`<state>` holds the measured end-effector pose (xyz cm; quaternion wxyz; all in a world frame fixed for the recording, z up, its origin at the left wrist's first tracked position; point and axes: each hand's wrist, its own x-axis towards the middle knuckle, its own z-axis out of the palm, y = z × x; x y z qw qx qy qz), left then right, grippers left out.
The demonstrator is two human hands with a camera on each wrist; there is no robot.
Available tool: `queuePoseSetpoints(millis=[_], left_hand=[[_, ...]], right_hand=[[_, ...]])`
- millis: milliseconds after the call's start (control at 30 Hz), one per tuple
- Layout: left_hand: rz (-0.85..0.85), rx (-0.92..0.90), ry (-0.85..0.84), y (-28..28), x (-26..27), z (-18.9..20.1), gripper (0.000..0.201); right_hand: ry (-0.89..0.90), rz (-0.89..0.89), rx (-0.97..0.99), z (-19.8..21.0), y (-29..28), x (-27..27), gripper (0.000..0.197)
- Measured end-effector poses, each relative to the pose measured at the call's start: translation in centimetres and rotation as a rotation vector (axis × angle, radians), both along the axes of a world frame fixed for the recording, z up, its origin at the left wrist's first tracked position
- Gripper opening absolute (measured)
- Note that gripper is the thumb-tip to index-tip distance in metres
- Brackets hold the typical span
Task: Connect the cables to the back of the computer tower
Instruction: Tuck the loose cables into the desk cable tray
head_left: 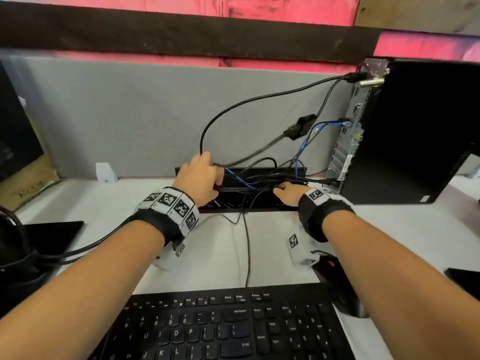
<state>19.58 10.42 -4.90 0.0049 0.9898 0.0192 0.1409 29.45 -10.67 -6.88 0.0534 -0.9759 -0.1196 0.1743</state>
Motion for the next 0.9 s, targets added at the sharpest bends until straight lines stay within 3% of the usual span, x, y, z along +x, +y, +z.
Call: queuePoseSetpoints(millis=[67, 133, 200, 300, 400, 467, 533, 633, 700, 767, 833, 900], left_hand=[[0.001, 0.009, -0.039, 0.5, 0.3, -0.8, 0.046], [-0.069, -0.101, 0.08, 1.0, 1.0, -1.7, 0.073], [-0.125, -0.157, 0.229, 0.8, 1.6, -2.2, 0.086], [-0.117, -0.101, 0.363, 0.1, 3.1, -1.9, 0.08], [-0.139, -0.059, 0.557, -0.7, 5.1, -0.9, 0.059], [-0.139, -0.043, 0.664, -1.0, 6.1, -1.3, 0.048], [-0.106, -0.071, 0.708, -1.1, 6.5, -2.4, 0.043], [-0.052, -0.103, 0.697, -1.0, 7.3, -3.4, 0.039], [-0.013, -0.146, 0.7, -1.1, 7.8, -3.8, 0.034], [0.037, -0.244, 0.705, -1.3, 8.1, -4.0, 0.024], [0.087, -0.294, 0.729, -1.4, 7.8, -3.8, 0.035], [0.091, -0.284, 0.751, -1.4, 6.9, -2.9, 0.048]], right_hand=[[0.037, 0.018, -0.138, -0.5, -0.3, 0.7, 0.063], [0.06, 0.043, -0.225, -1.8, 0.1, 1.2, 0.065], [0.041, 0.05, -0.262, -2.4, 0.5, 1.8, 0.067], [0.036, 0.096, -0.312, -1.3, 0.8, 1.7, 0.065], [0.026, 0.23, -0.387, 1.3, 0.9, 0.0, 0.057], [-0.033, 0.301, -0.292, 3.0, 1.2, -1.3, 0.043], [-0.134, 0.371, -0.041, 3.7, 2.0, -2.2, 0.027], [-0.201, 0.477, 0.146, 3.3, 3.4, -2.6, 0.064], [-0.068, 0.458, -0.057, 1.9, 4.4, -2.0, 0.078], [0.086, 0.38, -0.279, 0.6, 5.6, -0.8, 0.082], [0.193, 0.357, -0.311, 0.3, 6.3, 0.3, 0.085], [0.18, 0.425, -0.305, 0.1, 6.5, 1.6, 0.079]])
